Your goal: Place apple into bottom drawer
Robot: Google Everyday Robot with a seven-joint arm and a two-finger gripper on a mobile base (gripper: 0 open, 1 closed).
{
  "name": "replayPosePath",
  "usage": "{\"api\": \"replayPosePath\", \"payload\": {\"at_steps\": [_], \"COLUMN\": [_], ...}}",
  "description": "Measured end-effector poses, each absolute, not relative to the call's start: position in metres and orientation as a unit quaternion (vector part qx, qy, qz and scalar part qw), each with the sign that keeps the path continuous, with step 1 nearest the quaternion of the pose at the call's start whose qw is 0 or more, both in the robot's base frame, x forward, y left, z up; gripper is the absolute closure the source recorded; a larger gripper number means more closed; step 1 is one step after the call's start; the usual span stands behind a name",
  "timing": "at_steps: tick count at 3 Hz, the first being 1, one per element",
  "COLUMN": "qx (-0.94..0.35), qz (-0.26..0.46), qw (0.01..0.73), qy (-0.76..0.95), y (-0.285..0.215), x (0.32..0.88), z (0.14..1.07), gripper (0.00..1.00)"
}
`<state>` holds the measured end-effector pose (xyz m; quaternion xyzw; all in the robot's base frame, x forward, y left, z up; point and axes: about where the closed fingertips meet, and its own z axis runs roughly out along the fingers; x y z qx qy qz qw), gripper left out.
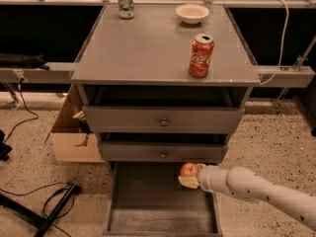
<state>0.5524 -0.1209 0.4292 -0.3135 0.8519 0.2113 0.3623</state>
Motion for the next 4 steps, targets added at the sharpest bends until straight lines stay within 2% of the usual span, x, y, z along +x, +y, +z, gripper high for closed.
{"api": "replayPosePath", "payload": {"at_steps": [1, 2, 4], "qx": [-0.301, -0.298, -0.353], "qz": [0.215, 0.219, 0.216], "qw": [0.346, 0.343, 0.33], "qy": [0.862, 0.863, 0.848], "y": [-0.133, -0.132, -0.101], "x": [0.55, 0.547, 0.549], "z": [0.374, 0.367, 0.339], "gripper": [1.0, 1.0, 1.0]}}
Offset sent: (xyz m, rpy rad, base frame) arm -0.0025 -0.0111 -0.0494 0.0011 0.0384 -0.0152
